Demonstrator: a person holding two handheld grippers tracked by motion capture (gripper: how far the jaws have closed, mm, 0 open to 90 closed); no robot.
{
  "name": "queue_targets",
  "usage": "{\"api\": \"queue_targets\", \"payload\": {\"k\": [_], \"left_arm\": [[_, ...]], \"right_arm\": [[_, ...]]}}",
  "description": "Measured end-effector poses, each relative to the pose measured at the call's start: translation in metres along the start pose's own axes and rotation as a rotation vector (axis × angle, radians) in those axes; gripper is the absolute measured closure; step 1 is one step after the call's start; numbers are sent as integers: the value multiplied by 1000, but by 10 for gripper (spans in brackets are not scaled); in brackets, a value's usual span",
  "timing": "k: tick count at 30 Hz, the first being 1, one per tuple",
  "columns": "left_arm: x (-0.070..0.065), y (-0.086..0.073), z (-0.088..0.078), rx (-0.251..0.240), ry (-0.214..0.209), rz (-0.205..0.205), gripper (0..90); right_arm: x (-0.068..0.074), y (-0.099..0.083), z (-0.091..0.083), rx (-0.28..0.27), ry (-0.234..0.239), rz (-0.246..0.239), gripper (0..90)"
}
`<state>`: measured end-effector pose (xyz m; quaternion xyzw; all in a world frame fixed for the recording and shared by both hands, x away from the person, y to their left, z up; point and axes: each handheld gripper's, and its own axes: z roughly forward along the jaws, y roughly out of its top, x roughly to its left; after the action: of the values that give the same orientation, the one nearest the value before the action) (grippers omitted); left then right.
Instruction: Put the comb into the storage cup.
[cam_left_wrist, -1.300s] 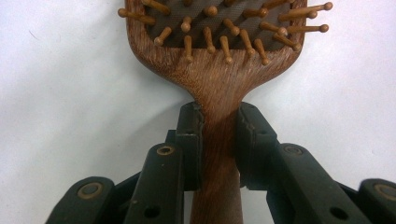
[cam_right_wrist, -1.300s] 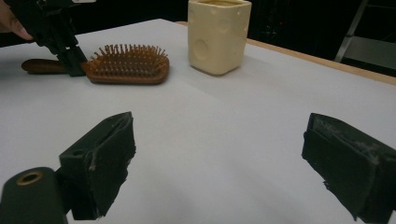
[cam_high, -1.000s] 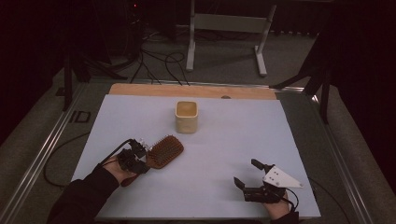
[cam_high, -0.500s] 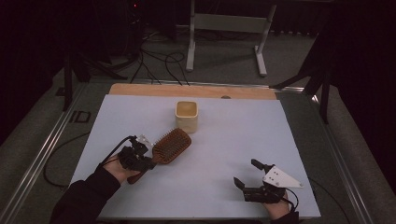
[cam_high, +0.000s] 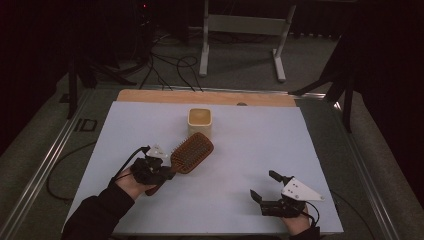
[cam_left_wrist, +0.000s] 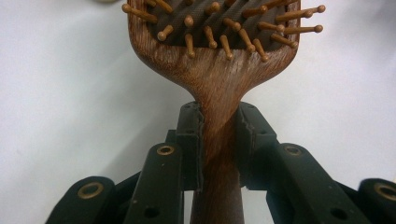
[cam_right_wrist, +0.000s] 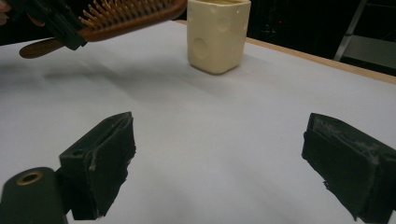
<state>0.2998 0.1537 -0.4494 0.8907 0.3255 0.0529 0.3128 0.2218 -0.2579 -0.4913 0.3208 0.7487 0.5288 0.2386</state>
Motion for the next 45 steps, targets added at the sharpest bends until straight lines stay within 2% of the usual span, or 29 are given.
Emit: {"api": "queue_targets", "payload": {"k": [12, 13, 16, 17, 20, 22, 26, 27, 34, 40, 43, 45], "left_arm": [[-7, -1, 4, -80, -32, -3, 741], [-9, -1, 4, -84, -25, 2, 741], [-10, -1, 6, -93, -39, 0, 741], [-12, -2, 7, -102, -26, 5, 740], [-12, -3, 8, -127, -24, 7, 740], [-12, -5, 8, -147, -25, -6, 740], [-12, -7, 7, -171, -15, -6, 740], [-12, -9, 6, -190, -13, -12, 740], [-15, -16, 6, -220, 6, 4, 740], [-13, -25, 3, -253, -1, -13, 740], [-13, -29, 3, -268, -9, -11, 739], [-14, -30, 3, -275, 1, -8, 740]], "right_arm": [[0, 0, 1, 5, 3, -2, 93], [0, 0, 1, 6, 3, -3, 92], [1, 0, 1, 7, 5, 0, 93], [1, 0, 1, 6, 4, 0, 92], [1, 0, 2, 7, 4, 1, 93], [1, 0, 2, 8, 4, 2, 93], [1, 0, 2, 13, 2, 0, 92], [1, 0, 2, 15, 1, 0, 92], [3, 1, 2, 19, 1, -2, 93], [7, 5, 2, 24, 8, -13, 93], [9, 7, 3, 35, 12, -9, 93], [9, 9, 3, 40, 11, -7, 93]]}}
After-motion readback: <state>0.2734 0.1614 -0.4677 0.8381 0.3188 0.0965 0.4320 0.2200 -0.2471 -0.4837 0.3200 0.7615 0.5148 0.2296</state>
